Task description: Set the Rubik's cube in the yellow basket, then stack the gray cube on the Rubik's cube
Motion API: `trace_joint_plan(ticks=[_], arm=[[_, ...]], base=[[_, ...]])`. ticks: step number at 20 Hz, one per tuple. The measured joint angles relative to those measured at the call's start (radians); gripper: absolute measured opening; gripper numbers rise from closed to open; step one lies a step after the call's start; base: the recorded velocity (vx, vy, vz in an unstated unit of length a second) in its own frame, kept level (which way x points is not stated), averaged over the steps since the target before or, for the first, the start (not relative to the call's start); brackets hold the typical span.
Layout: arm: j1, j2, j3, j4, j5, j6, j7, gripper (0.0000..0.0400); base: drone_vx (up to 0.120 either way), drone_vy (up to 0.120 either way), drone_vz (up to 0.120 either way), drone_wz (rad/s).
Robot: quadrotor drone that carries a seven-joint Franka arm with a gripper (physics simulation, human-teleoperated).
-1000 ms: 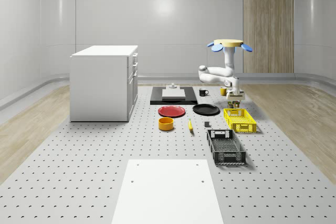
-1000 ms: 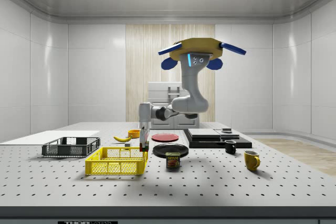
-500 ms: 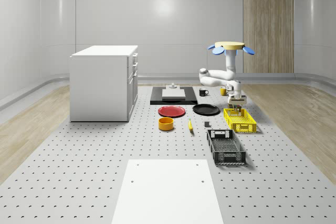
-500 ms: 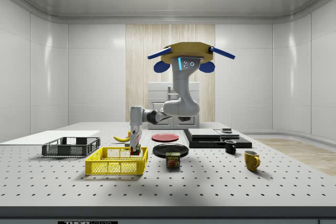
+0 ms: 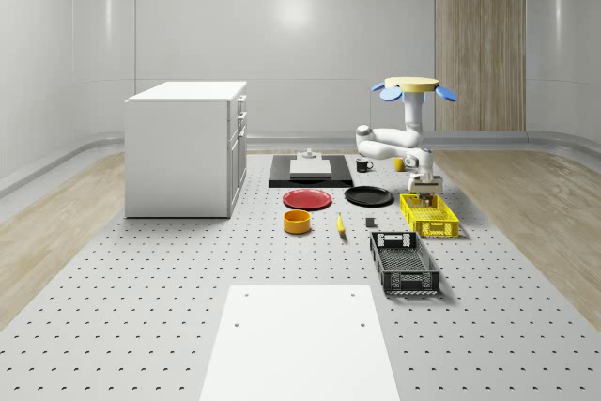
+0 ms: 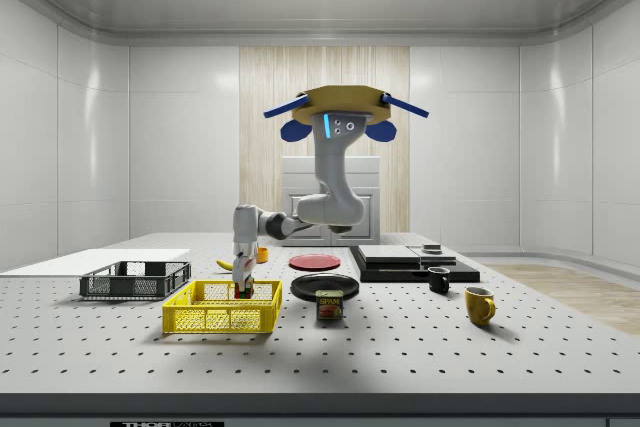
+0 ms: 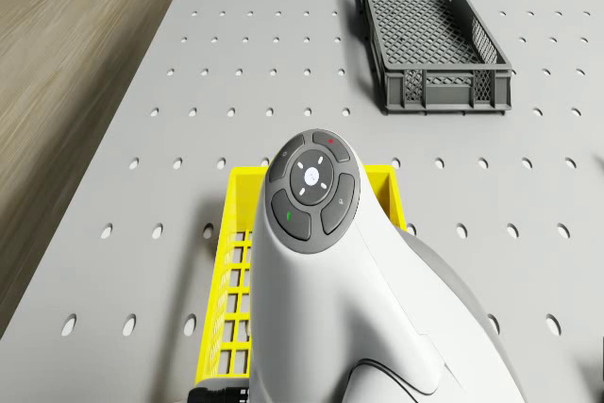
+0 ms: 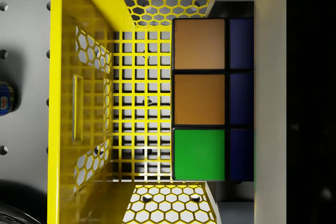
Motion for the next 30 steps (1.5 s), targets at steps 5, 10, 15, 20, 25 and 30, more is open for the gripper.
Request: trace_joint_plan(ticks=[5,10,15,20,25,30], arm=[[-0.007,-0.005,-0.051,0.012,-0.047,0.021,0.000,0.0325],[-0.017,-0.006,-0.107,0.027,-0.099,0.043,0.000,0.0325],[-0.030,-0.004,-0.168,0.049,-0.157,0.066,0.000,0.0325],[-0.034,0.002,-0.193,0.058,-0.182,0.073,-0.001,0.0375],[-0.032,0.007,-0.194,0.058,-0.185,0.068,-0.003,0.0393],[-0.030,0.011,-0.195,0.058,-0.187,0.064,-0.005,0.0398]], base=[[0.000,0.000,0.000,0.000],[0.000,0.000,0.000,0.000],[0.000,0.000,0.000,0.000],[0.000,0.000,0.048,0.000],[0.008,-0.016,0.120,0.000],[0.120,-0.120,0.096,0.000]])
